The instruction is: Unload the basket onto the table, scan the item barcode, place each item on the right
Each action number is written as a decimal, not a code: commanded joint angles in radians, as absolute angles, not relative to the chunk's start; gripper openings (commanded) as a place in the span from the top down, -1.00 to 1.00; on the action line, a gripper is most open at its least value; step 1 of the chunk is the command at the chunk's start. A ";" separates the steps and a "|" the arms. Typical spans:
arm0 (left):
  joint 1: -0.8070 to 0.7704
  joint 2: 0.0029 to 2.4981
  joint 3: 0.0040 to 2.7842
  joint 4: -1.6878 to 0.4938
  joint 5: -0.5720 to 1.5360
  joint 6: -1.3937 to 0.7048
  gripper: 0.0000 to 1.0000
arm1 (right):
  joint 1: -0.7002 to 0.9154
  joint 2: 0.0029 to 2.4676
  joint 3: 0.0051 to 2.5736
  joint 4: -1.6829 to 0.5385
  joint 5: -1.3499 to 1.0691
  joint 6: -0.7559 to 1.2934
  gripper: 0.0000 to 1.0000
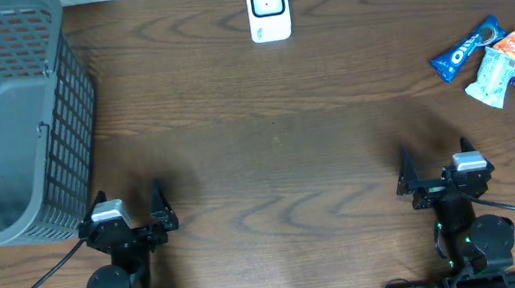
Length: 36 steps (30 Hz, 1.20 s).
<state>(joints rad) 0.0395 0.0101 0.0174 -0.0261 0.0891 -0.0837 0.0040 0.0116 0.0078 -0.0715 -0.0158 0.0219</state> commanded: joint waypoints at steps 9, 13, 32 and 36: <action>0.075 0.001 0.004 -0.071 0.059 0.026 -0.95 | 0.007 0.006 0.005 -0.075 -0.025 0.036 -0.98; 0.084 0.001 0.004 -0.072 0.058 0.035 -0.96 | 0.007 0.006 0.005 -0.075 -0.025 0.036 -0.99; 0.048 0.001 0.004 -0.074 0.047 0.038 -0.96 | 0.007 0.006 0.005 -0.075 -0.024 0.037 -0.99; 0.048 0.001 0.004 -0.075 0.048 0.036 -0.96 | 0.007 0.006 0.005 -0.075 -0.024 0.037 -0.98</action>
<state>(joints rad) 0.0505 0.0101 0.0185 -0.0307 0.0597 0.0269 0.0040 0.0116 0.0078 -0.0715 -0.0154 0.0219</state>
